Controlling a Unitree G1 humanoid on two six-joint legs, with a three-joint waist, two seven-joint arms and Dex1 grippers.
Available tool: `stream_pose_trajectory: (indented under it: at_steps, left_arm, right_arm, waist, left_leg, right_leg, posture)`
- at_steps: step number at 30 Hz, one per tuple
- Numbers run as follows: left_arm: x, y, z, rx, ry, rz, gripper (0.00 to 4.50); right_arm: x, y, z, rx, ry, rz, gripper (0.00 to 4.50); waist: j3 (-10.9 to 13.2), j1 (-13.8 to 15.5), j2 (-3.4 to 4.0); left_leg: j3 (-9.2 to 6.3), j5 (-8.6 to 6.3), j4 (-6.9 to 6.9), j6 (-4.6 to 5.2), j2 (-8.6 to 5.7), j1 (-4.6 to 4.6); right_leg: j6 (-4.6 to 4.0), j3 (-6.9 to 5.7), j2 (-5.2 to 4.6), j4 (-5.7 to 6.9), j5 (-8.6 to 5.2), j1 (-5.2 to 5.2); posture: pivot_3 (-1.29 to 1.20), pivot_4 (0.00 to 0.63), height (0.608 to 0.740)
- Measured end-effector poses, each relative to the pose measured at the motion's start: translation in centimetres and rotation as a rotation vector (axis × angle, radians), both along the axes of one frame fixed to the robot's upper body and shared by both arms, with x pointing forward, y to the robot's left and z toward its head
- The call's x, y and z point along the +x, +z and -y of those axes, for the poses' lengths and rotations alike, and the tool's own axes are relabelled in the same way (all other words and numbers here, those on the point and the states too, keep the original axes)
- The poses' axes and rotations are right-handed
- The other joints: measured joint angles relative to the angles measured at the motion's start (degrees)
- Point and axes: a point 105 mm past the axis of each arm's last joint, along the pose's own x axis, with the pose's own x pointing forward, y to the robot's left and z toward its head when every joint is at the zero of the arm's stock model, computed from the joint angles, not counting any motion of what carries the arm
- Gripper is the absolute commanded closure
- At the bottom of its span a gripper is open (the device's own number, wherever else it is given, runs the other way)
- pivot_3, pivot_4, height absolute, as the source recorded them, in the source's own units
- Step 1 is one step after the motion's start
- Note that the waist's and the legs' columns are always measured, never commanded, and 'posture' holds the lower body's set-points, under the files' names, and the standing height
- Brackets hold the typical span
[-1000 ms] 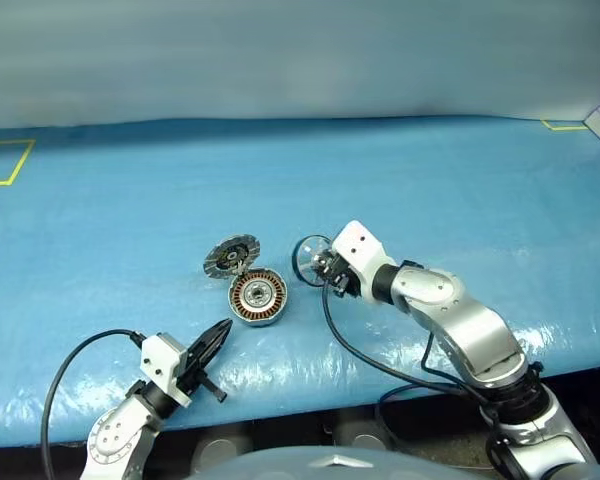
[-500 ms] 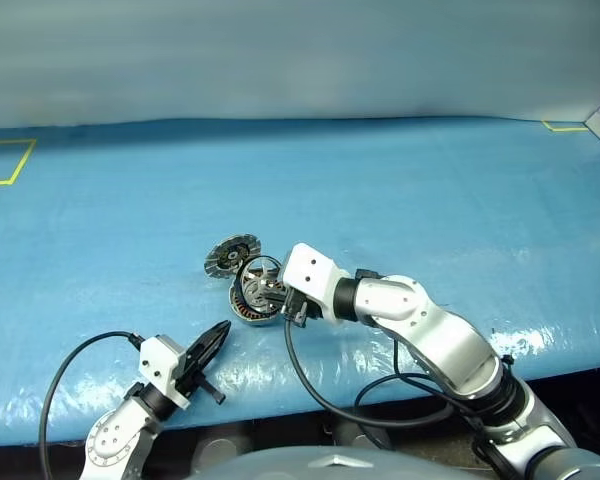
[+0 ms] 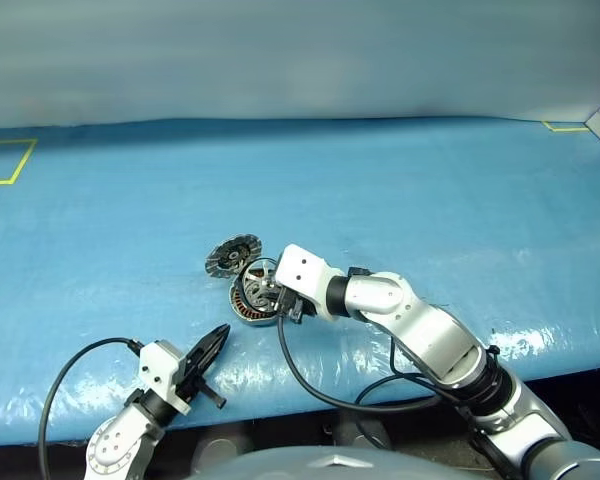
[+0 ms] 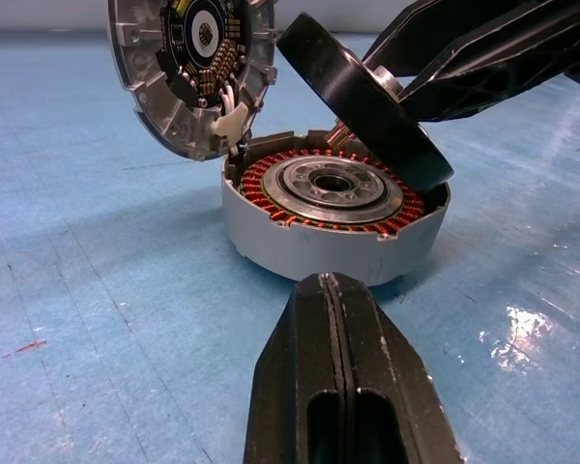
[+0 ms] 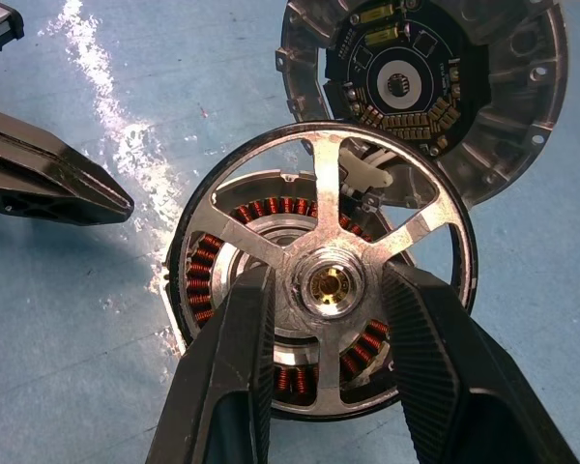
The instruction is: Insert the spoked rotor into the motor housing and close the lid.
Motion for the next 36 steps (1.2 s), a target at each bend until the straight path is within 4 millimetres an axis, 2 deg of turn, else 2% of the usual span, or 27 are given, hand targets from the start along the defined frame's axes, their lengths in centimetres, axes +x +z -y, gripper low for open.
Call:
stream_pose_trajectory:
  at_steps: [8, 10, 11, 18, 22, 25, 28, 29, 32, 36]
  left_arm:
    - [0.0, 0.0, 0.0, 0.000, 0.000, 0.002, 4.50]
    - [0.0, 0.0, 0.0, 0.000, 0.000, 0.003, 4.50]
    - [0.1, 0.0, 0.0, -0.001, 0.000, 0.003, 4.50]
    - [0.1, 0.1, 0.1, -0.001, 0.000, 0.007, 4.50]
    - [0.1, 0.1, 0.0, -0.001, 0.002, 0.007, 4.50]
    - [0.4, 0.2, -0.9, -0.006, 0.047, 0.003, 4.50]
    - [1.3, 0.6, -2.7, -0.053, 0.130, -0.044, 4.50]
    - [1.5, 1.0, -3.3, -0.073, 0.136, -0.055, 4.50]
    - [2.2, 3.6, -4.6, -0.086, 0.111, -0.024, 4.50]
    - [4.2, 6.8, -6.5, -0.076, 0.104, 0.032, 4.50]
  right_arm:
    - [-0.2, -0.1, -0.1, -0.015, 0.021, -0.017, 3.14]
    - [-0.3, -0.1, -0.1, -0.016, 0.025, -0.023, 2.42]
    - [-0.3, -0.2, -0.1, -0.018, 0.027, -0.025, 2.25]
    - [-0.4, -0.3, -0.3, -0.013, 0.023, -0.029, 0.02]
    - [0.0, 0.2, 0.0, 0.003, -0.003, -0.034, 0.02]
    - [-0.1, 1.3, 0.3, 0.077, -0.026, -0.042, 0.02]
    - [-0.4, 1.9, 0.9, 0.151, -0.040, -0.067, 0.62]
    - [-0.4, 1.9, 1.3, 0.173, -0.048, -0.076, 0.96]
    - [-0.5, 1.9, 2.4, 0.226, -0.078, -0.098, 1.96]
    - [-0.8, 1.6, 3.5, 0.309, -0.114, -0.112, 3.29]
  waist:
    - [0.00, 0.03, 0.00]
    - [0.00, 0.04, 0.00]
    - [0.00, 0.06, 0.00]
    - [0.00, 0.05, 0.00]
    - [0.00, 0.08, 0.00]
    - [0.00, 0.13, 0.00]
    - [-0.01, 0.21, -0.02]
    - [-0.01, 0.23, -0.04]
    - [0.00, 0.17, -0.01]
    - [-0.01, 0.24, 0.00]
  left_leg:
    - [0.00, 0.00, 0.01, 0.00, 0.00, 0.00]
    - [0.00, 0.00, 0.01, 0.00, -0.01, 0.00]
    - [0.00, 0.00, 0.01, 0.00, -0.01, 0.00]
    - [0.00, 0.00, 0.01, 0.00, 0.00, 0.00]
    - [0.00, 0.00, 0.02, 0.00, 0.00, 0.00]
    - [-0.02, 0.00, 0.00, 0.00, 0.01, 0.00]
    - [-0.07, 0.00, 0.02, 0.00, 0.01, 0.00]
    - [-0.08, 0.00, 0.05, 0.00, 0.01, -0.01]
    - [-0.04, 0.00, 0.12, 0.00, 0.00, -0.01]
    - [-0.07, 0.00, 0.21, 0.00, 0.02, 0.02]
  right_leg:
    - [0.00, 0.00, 0.00, 0.00, 0.00, 0.01]
    - [0.00, 0.00, 0.00, 0.00, 0.00, 0.01]
    - [0.00, 0.00, 0.00, 0.00, 0.00, 0.01]
    - [0.00, 0.00, 0.00, 0.01, 0.00, 0.00]
    - [0.01, 0.00, 0.00, 0.01, 0.01, 0.00]
    - [0.00, -0.01, 0.02, 0.01, 0.00, 0.00]
    - [0.00, -0.05, 0.03, 0.02, 0.00, 0.02]
    - [0.00, -0.06, 0.04, 0.03, 0.00, 0.02]
    - [0.02, -0.02, 0.01, 0.04, 0.01, 0.05]
    - [0.02, -0.05, 0.06, 0.08, 0.02, 0.11]
  posture:
    - [0.00, 0.150, 0.740]
    - [0.00, 0.150, 0.740]
    - [0.00, 0.150, 0.740]
    - [0.00, 0.150, 0.740]
    - [0.00, 0.150, 0.740]
    - [0.00, 0.150, 0.740]
    - [0.00, 0.150, 0.740]
    - [0.00, 0.150, 0.740]
    - [0.00, 0.150, 0.740]
    - [0.00, 0.150, 0.740]
